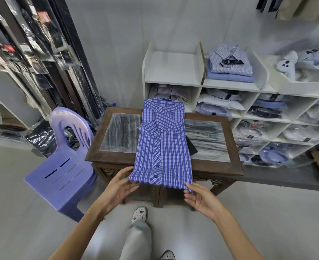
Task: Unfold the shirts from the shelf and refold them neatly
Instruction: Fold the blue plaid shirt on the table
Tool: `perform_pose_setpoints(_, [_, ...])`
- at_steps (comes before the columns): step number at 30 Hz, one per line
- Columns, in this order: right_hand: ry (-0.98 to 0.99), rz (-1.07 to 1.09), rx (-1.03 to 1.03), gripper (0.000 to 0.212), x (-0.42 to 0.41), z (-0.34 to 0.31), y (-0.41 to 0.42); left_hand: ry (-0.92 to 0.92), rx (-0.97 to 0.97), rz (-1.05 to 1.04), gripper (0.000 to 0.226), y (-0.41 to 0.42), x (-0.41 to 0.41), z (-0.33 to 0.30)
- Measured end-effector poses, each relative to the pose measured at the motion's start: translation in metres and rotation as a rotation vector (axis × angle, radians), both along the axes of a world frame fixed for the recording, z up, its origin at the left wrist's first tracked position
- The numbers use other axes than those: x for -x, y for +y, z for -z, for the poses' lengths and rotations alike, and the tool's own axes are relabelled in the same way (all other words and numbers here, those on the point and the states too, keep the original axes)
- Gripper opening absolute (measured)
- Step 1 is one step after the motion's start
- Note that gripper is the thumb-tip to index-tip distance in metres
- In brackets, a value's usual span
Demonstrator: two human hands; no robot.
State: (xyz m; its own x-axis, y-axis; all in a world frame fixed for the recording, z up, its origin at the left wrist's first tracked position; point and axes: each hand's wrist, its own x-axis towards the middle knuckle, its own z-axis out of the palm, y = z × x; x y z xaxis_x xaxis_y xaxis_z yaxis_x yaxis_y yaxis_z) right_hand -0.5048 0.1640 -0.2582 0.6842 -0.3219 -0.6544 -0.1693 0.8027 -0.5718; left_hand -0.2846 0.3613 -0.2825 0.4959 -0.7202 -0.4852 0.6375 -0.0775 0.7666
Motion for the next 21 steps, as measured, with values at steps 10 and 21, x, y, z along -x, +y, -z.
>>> perform_pose_setpoints(10, [-0.157,0.065,-0.069,0.014,-0.024,-0.02,-0.002,-0.972,-0.161,0.077,0.07,-0.022,-0.005,0.013])
perform_pose_setpoints(21, [-0.353,0.045,0.103,0.067,-0.009,-0.004,-0.02,-1.26,-0.067,0.46,0.018,-0.054,-0.028,-0.023])
